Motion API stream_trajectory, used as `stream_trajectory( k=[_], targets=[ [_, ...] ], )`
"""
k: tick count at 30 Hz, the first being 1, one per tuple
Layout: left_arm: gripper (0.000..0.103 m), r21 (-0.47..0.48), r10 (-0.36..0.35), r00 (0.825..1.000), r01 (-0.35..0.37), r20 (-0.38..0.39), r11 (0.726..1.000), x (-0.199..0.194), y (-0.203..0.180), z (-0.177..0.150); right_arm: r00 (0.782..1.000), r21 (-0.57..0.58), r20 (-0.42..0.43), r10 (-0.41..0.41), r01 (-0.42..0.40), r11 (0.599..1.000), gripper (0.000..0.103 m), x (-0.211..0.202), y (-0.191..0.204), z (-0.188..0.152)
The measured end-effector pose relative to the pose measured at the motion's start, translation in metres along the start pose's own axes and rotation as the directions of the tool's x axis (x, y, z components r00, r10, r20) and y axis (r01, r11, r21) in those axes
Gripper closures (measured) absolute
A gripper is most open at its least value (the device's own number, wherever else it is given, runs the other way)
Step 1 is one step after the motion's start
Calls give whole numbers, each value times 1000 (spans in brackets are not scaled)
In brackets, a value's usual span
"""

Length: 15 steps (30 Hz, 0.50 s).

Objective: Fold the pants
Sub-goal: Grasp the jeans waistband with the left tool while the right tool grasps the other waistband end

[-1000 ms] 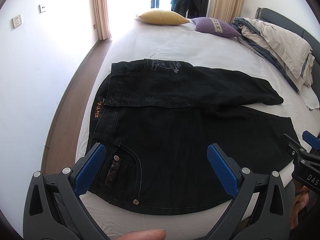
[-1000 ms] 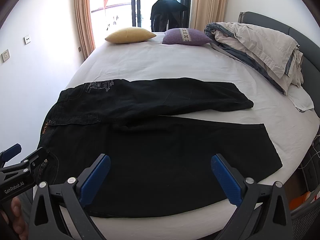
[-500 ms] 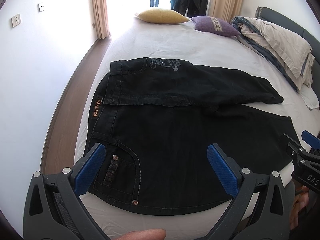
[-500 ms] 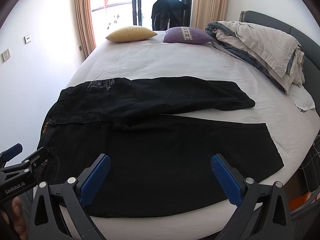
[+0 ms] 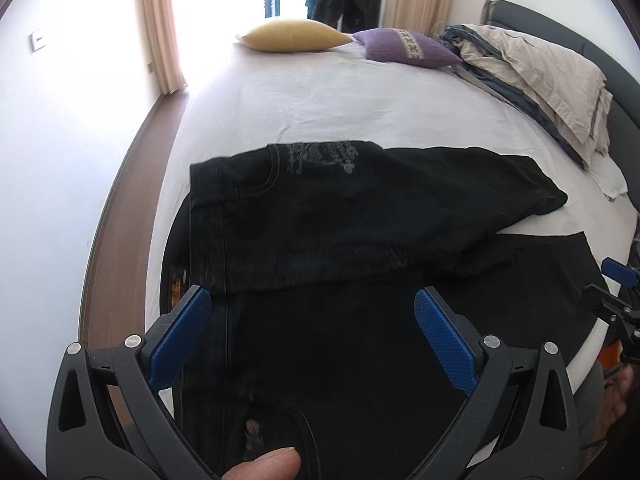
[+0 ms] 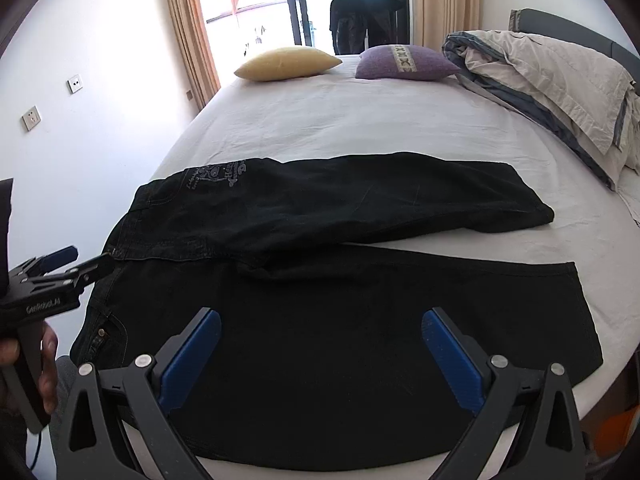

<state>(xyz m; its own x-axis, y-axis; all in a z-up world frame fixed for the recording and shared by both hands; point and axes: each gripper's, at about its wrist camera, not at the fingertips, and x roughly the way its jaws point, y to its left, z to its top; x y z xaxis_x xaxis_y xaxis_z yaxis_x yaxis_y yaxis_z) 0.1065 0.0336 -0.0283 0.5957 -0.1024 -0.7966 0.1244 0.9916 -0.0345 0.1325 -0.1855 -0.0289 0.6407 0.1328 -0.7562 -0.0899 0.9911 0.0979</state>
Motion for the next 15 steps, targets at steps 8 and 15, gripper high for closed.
stream_trajectory(
  k=[8, 15],
  targets=[
    [0, 254, 31, 993, -1, -116, 967, 105, 50, 133, 992, -107, -5, 128, -128, 986, 16, 47, -25, 56],
    [16, 323, -34, 943, 147, -330, 935, 197, 76, 180, 978, -156, -58, 198, -205, 966, 22, 97, -31, 84]
  ],
)
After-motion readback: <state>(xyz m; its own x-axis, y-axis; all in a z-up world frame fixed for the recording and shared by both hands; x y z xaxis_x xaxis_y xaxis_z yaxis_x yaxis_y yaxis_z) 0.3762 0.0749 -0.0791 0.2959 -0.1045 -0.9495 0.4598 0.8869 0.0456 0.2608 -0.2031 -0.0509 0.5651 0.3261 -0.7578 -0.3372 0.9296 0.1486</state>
